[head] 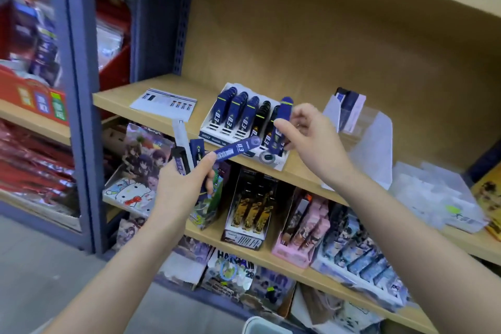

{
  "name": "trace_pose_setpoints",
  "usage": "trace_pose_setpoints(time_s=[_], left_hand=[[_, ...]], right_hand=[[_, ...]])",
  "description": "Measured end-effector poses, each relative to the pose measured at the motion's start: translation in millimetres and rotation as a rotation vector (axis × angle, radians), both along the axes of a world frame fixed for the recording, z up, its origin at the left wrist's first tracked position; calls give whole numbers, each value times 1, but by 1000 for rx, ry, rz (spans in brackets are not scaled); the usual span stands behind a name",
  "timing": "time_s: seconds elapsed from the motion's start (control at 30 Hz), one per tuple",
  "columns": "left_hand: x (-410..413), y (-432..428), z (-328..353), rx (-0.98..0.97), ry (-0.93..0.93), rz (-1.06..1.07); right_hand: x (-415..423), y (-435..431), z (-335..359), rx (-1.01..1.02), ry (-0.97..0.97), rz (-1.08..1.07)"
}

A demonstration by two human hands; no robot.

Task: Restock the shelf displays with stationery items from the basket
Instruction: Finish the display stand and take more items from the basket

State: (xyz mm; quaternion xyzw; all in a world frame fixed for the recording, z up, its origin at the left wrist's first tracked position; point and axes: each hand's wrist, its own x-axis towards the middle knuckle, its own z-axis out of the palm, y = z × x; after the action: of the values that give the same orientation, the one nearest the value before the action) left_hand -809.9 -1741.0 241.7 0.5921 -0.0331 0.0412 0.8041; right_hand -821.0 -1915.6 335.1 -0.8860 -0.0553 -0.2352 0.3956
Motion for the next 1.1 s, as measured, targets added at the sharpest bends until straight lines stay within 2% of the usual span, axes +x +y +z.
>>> trace_pose_setpoints(time_s=[0.13, 0.5, 0.63, 0.83, 1.1], left_hand=[[9, 8, 0, -81, 27, 72], [24, 22, -3, -177, 40, 139], [27, 27, -2, -179, 43, 156], [27, 27, -3, -170, 58, 147], [27, 26, -7, -134, 93, 131]], right_hand=[[33, 16, 8, -49, -55, -46], [86, 22, 6, -563, -58, -119], [87, 16, 10, -575, -52, -120], [91, 7, 15, -633, 66, -79], [95, 14, 13, -664, 14, -112]])
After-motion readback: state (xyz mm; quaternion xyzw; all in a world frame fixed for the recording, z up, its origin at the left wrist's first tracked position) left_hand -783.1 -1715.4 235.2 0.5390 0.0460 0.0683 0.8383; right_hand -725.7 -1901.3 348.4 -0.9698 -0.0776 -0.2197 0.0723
